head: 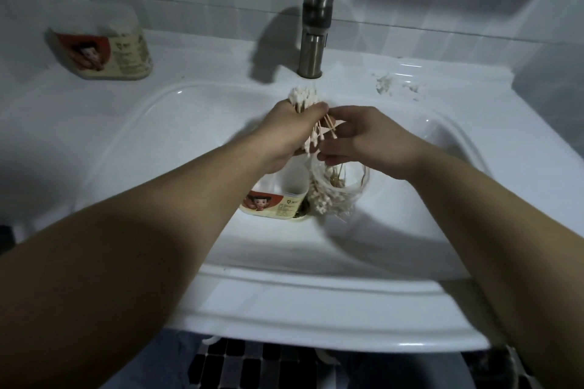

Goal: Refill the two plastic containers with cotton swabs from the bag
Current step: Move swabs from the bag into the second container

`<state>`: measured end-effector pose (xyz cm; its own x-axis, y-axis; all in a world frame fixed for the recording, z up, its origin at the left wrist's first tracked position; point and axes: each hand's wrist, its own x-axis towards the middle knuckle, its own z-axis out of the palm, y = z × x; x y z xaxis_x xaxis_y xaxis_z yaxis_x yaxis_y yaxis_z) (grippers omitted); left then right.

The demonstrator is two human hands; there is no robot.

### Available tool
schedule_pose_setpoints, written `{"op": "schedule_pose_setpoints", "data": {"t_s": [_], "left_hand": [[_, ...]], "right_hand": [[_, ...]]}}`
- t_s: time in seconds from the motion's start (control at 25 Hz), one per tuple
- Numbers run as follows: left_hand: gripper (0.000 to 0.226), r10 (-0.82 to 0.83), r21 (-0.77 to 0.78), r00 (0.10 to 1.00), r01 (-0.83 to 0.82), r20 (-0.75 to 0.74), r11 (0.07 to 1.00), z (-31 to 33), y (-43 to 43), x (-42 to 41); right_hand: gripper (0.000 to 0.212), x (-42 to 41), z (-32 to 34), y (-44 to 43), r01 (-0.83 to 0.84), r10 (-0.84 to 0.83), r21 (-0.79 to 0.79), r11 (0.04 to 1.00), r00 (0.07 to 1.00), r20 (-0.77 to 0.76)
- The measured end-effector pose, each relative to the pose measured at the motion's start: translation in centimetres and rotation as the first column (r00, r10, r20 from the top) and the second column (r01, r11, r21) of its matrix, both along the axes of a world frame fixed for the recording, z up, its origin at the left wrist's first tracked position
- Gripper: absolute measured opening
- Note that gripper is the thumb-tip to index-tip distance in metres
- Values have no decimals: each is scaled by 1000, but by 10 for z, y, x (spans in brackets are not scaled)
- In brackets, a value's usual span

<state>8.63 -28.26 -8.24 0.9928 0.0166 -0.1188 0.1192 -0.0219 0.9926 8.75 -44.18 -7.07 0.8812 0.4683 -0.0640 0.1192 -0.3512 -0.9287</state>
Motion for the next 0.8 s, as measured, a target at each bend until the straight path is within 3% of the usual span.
{"op": "schedule_pose_setpoints", "data": {"t_s": [0.16,0.24,0.36,0.52,0.64,0.8], "left_hand": [[12,-15,-46,999,14,-31,999,8,-1,-6],[10,-70,-32,996,68,-54,997,10,-1,-9],[11,-147,-14,985,146,-86,989,9,-3,-13],[11,-177,-109,977,164,-120,980,9,-3,-14],[18,-177,-219,970,139,-164,966,10,-2,-14],[24,-202,-265,959,145,-200,953,10,-1,-14]], "right_hand": [[102,-3,4,-1,44,-22,-134,990,987,157],[119,-4,6,-3,48,8,-200,979,963,268],[113,-2,5,-2,67,28,-260,963,939,344],[102,2,2,0,105,-40,-172,979,938,344],[120,-2,1,3,28,100,-330,943,926,364],[110,-1,2,6,105,139,-428,898,853,503]]}}
